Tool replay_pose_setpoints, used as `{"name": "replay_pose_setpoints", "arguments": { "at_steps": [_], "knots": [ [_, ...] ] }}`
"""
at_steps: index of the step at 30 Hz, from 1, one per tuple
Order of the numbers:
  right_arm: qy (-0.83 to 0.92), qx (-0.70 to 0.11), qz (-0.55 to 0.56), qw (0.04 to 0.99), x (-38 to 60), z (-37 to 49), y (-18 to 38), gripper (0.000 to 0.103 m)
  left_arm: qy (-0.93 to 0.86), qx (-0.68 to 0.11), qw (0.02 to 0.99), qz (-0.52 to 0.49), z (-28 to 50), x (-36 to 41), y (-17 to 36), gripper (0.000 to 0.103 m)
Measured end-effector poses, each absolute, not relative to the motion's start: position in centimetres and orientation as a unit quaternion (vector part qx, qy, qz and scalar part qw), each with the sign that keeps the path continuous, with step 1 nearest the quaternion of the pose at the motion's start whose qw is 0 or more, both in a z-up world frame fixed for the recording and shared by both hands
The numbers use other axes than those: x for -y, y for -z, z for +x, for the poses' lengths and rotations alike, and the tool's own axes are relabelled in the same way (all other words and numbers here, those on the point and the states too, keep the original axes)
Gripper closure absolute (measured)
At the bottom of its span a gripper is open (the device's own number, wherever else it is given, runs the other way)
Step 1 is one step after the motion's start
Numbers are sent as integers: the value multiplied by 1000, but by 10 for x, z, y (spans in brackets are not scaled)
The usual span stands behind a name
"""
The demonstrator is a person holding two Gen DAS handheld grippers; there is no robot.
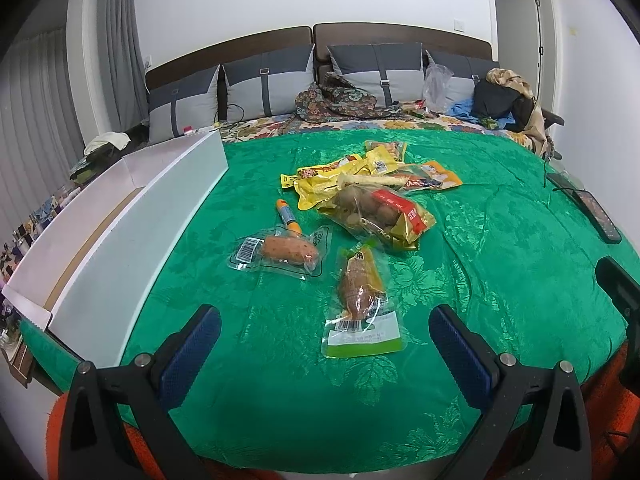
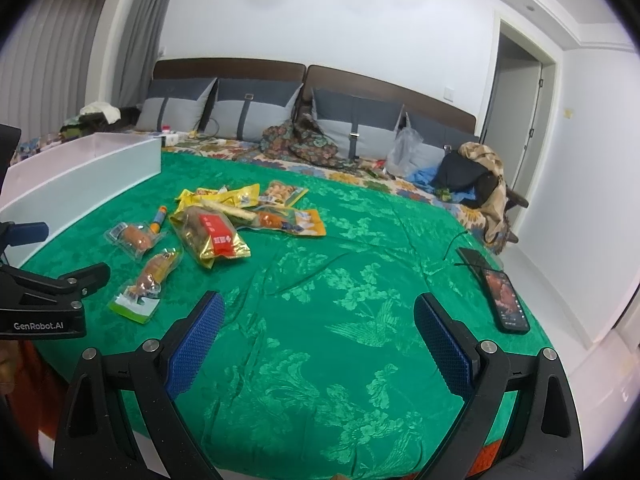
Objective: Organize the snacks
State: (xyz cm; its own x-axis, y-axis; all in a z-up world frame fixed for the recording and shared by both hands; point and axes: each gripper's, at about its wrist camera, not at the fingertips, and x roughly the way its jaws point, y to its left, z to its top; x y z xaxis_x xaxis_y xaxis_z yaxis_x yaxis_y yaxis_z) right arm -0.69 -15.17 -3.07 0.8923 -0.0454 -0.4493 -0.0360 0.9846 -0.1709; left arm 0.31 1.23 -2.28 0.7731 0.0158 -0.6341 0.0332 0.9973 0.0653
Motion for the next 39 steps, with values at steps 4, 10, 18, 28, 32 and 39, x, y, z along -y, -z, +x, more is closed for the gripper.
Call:
{"name": "replay_pose_setpoints", "arguments": {
  "at_steps": [4,10,18,28,32,39],
  "knots": [
    [2,-232,-88,969,152,-7,31,6,4,-339,940,37,4,-13,24,0],
    [1,-232,-87,969,153,-7,32,6,4,-340,940,38,4,-13,25,0],
    [1,-233,-87,969,153,-7,32,6,3,-339,940,37,5,-14,25,0],
    [1,-230,-87,969,154,-7,32,6,0,-338,941,33,4,-17,25,0],
    [1,-230,-87,969,153,-7,32,6,0,-338,940,34,4,-17,25,0],
    [0,-230,-88,969,153,-7,32,6,-1,-338,940,34,4,-18,26,0]
  ]
}}
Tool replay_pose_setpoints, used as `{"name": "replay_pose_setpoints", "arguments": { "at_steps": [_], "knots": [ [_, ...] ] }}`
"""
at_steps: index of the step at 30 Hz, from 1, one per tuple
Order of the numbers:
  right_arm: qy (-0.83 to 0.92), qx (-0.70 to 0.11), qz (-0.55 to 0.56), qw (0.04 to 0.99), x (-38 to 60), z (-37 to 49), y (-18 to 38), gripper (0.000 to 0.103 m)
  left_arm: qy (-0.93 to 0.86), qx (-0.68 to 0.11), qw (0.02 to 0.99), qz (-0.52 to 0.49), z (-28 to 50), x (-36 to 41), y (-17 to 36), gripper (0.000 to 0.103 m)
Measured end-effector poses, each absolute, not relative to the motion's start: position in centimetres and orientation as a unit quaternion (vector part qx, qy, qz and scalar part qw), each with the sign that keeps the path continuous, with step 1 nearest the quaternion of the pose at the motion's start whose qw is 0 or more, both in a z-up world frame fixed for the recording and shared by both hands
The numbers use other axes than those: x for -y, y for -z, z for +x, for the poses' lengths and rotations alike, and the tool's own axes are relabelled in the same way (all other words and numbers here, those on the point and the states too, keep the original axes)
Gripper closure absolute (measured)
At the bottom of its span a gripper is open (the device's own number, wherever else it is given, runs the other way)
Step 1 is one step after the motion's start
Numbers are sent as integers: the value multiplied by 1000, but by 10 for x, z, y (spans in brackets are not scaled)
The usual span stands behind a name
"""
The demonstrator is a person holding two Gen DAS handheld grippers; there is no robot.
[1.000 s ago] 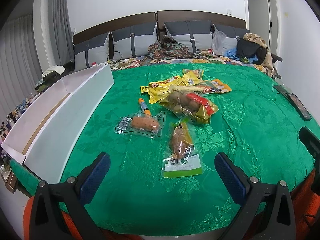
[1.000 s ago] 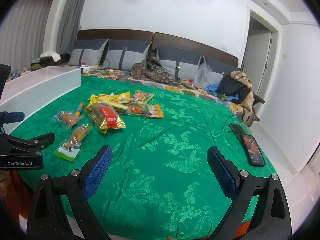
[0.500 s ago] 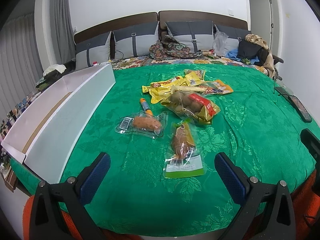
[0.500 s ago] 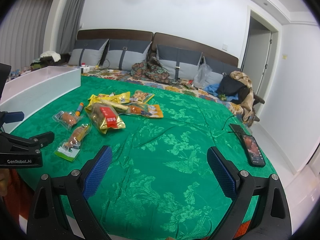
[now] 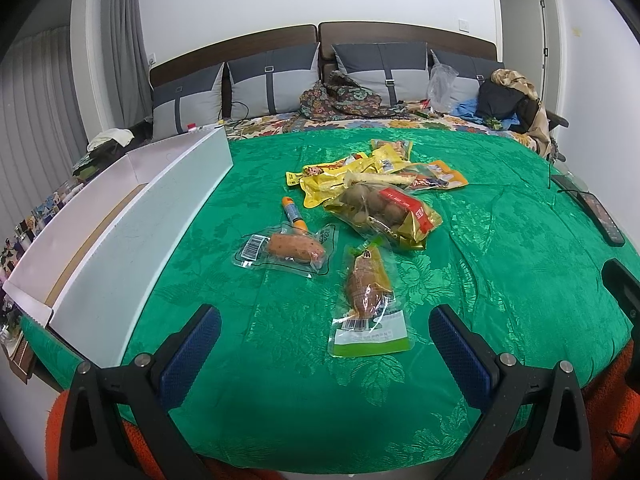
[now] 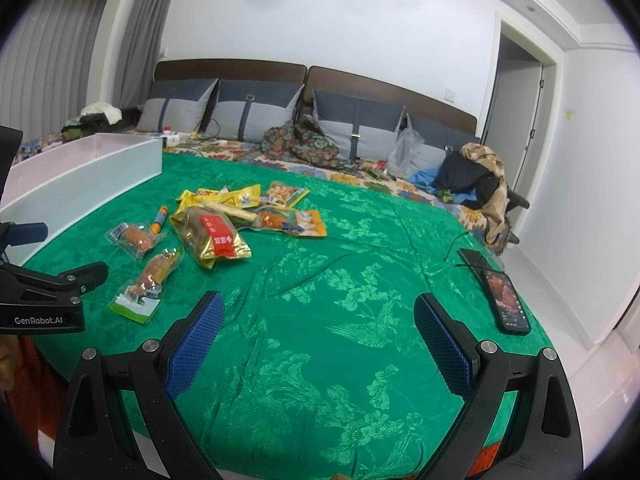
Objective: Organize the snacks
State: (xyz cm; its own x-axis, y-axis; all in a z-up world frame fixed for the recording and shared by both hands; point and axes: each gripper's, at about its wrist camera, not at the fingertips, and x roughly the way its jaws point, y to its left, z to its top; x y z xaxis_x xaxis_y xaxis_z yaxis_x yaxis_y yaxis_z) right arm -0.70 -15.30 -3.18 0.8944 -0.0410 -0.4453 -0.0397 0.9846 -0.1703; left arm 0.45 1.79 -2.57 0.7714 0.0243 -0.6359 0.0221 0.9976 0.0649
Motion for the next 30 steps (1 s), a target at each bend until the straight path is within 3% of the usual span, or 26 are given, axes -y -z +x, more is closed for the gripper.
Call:
{"name": "replay_pose_setpoints", "arguments": {
  "at_steps": [30],
  "knots": [
    [-5,-233,-94,968,149,-7,35,6,-7,-346,938,29,6,-25,26,0]
  ]
}}
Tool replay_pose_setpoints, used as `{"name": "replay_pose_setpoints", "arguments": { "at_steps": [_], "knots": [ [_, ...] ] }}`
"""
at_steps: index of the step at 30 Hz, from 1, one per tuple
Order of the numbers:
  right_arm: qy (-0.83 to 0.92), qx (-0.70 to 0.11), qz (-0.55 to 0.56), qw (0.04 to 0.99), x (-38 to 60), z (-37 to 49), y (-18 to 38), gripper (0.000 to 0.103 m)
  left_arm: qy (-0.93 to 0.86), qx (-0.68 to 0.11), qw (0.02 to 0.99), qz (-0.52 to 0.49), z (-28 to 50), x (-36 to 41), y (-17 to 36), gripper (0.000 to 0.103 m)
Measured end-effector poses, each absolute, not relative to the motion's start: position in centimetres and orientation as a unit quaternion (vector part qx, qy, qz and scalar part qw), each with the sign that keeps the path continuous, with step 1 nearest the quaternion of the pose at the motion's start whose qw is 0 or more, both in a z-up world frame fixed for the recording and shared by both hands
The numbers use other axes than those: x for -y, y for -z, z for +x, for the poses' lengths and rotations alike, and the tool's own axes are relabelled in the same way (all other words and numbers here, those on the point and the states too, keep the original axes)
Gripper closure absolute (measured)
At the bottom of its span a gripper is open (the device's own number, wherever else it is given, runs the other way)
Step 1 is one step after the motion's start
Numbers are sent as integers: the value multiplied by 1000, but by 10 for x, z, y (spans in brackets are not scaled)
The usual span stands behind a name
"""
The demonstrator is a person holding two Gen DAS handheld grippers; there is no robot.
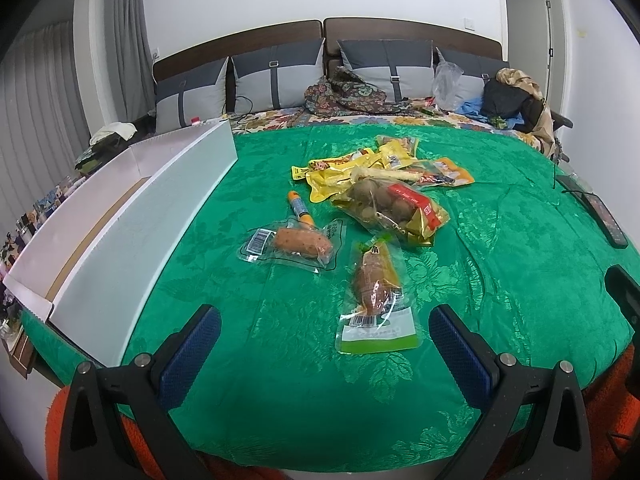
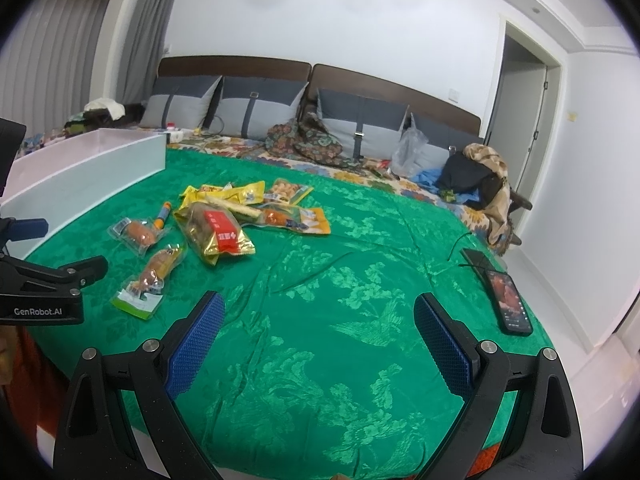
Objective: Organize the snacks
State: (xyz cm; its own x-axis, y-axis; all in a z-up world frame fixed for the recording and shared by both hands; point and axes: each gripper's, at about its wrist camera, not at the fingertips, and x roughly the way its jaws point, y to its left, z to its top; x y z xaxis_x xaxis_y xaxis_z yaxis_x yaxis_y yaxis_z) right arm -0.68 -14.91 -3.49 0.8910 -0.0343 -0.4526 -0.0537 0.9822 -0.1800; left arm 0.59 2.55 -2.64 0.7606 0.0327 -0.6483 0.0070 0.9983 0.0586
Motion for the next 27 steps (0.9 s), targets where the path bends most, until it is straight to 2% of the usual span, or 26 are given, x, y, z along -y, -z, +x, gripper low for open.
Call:
{"name": "replay_pose_setpoints", "arguments": {
  "at_steps": [27],
  "knots": [
    [-7,-243,-91,966,151,-6,37,6,-21,-366,930,25,12,-33,37,0]
  ]
}}
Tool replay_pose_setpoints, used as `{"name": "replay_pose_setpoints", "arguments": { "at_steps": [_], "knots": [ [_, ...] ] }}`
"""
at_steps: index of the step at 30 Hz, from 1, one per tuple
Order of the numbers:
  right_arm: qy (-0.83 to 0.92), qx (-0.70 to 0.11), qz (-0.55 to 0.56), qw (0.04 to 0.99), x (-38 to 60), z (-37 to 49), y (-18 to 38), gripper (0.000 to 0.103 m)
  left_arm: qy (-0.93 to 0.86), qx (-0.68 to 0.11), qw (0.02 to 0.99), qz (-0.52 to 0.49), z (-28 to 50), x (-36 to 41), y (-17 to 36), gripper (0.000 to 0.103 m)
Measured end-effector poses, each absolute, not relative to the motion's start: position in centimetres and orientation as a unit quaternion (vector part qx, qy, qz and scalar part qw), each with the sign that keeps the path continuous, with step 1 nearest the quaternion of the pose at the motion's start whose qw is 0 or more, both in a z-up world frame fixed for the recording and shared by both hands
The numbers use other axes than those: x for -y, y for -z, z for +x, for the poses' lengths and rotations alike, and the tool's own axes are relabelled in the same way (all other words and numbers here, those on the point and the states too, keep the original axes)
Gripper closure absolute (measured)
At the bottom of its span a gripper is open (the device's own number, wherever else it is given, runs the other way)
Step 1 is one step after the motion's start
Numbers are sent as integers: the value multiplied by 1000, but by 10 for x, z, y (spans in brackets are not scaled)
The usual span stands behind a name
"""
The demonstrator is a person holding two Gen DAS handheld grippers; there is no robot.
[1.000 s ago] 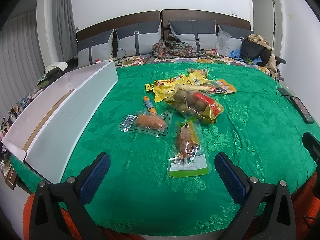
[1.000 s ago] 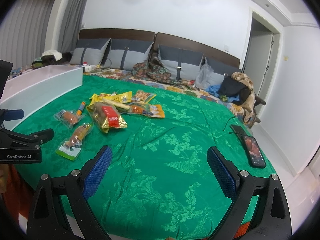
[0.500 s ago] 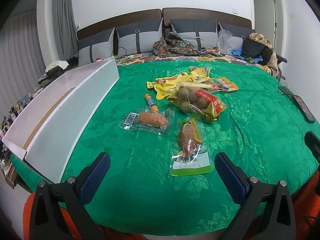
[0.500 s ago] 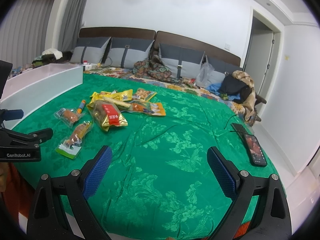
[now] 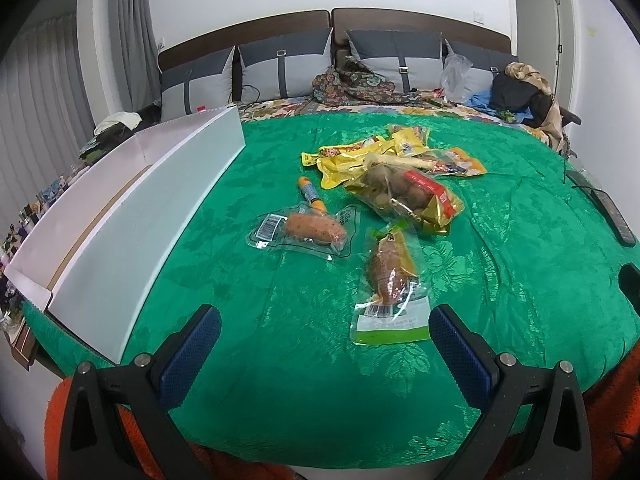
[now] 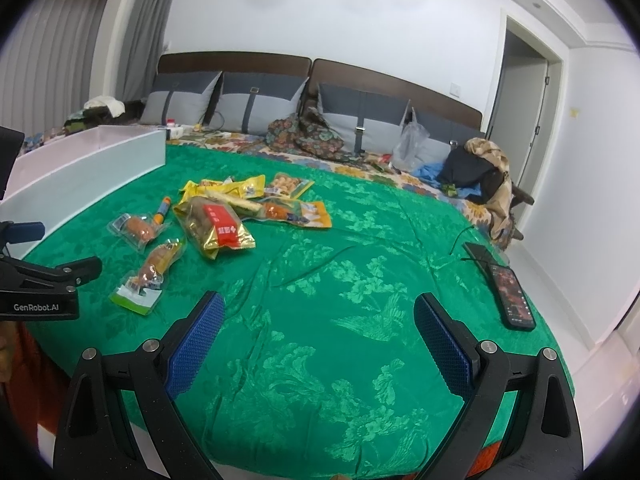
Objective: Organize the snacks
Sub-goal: 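Grasp the brown snack with green label with the right gripper while the left grasps the red-label bag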
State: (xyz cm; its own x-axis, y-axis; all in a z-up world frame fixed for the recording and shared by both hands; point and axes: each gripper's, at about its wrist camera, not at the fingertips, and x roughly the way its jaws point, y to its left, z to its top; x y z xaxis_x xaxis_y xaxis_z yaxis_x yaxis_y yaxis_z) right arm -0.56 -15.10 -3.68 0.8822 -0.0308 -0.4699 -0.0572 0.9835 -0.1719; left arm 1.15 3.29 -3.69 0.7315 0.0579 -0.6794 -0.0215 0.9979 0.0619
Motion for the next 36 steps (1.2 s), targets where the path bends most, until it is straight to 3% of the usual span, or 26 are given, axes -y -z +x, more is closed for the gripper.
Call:
{"name": "replay_pose_setpoints", "arguments": {
  "at_steps": [10,17,23,34,36],
  "knots": [
    [-14,-267,-72,961,157,1,45,6,-49,-431,901,-13,52,-67,77,0],
    [-120,-409,5,905,144,47,79,6,-62,-474,878,-41,57,-91,103,0],
    [-176,-472,55,862,91,98,95,6,-67,-475,876,-39,57,-95,106,0],
    [-161,-535,-54,827,-1,159,116,9,-66,-468,881,-37,49,-99,106,0],
    [-161,-530,-80,829,-3,152,114,18,-66,-467,881,-38,49,-100,106,0]
  ]
}}
